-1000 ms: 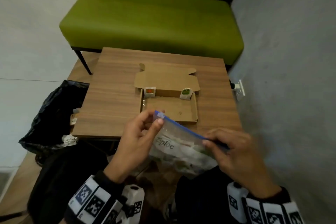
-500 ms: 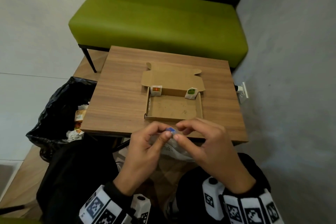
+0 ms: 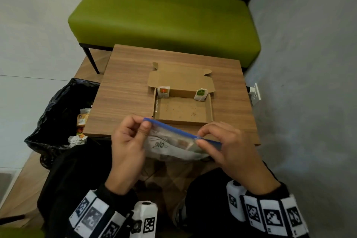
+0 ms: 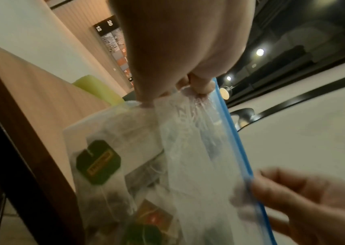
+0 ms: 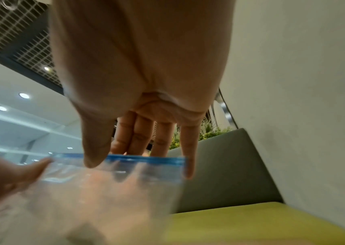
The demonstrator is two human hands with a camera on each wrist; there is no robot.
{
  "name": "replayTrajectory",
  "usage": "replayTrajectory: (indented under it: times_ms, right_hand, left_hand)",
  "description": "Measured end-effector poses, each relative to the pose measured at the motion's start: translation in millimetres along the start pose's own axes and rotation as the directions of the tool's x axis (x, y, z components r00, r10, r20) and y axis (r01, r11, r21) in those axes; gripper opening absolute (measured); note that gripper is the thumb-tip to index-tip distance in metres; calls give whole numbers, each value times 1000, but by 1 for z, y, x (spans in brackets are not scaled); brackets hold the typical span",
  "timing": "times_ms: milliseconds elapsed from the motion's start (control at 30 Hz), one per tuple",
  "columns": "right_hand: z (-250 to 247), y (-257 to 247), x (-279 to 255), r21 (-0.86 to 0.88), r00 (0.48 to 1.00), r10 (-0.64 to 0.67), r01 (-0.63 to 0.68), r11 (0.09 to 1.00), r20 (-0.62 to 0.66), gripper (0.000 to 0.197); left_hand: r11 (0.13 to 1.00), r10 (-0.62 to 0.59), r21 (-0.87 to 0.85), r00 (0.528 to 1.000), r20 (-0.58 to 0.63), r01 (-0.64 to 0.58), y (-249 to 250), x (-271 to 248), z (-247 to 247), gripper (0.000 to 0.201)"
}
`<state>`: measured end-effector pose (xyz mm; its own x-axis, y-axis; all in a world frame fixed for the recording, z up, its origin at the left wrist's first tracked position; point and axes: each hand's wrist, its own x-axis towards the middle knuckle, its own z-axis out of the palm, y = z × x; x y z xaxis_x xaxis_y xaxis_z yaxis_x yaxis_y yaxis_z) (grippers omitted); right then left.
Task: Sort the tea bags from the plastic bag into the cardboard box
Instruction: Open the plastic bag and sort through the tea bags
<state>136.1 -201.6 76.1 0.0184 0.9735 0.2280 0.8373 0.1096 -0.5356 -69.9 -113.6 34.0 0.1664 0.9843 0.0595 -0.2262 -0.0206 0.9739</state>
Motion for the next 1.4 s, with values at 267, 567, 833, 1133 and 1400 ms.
replayTrajectory:
  times_ms: [267, 567, 833, 1133, 1400]
  right_hand:
    - [-11, 38, -16, -24, 984, 143, -147, 989, -107, 26]
    - [48, -13, -3, 524, 816, 571, -452, 722, -83, 58]
    - [49, -19, 6, 745, 701, 690, -555, 369, 180, 30]
    - [45, -21, -12, 588, 836, 519, -513, 625, 178, 21]
    - [49, -20, -16, 541, 869, 476, -467, 699, 135, 19]
  left_hand:
    - [994, -14, -109, 992, -123, 0, -8, 1, -9, 28]
    - [998, -24, -49, 999, 44, 26, -9, -17, 5, 10]
    - [990, -59, -105, 946, 318, 98, -11, -32, -6, 7]
    - [946, -322, 112, 839, 439, 305, -7, -27, -17, 45]
    - [838, -377, 507, 886, 270, 202, -13, -11, 9, 4]
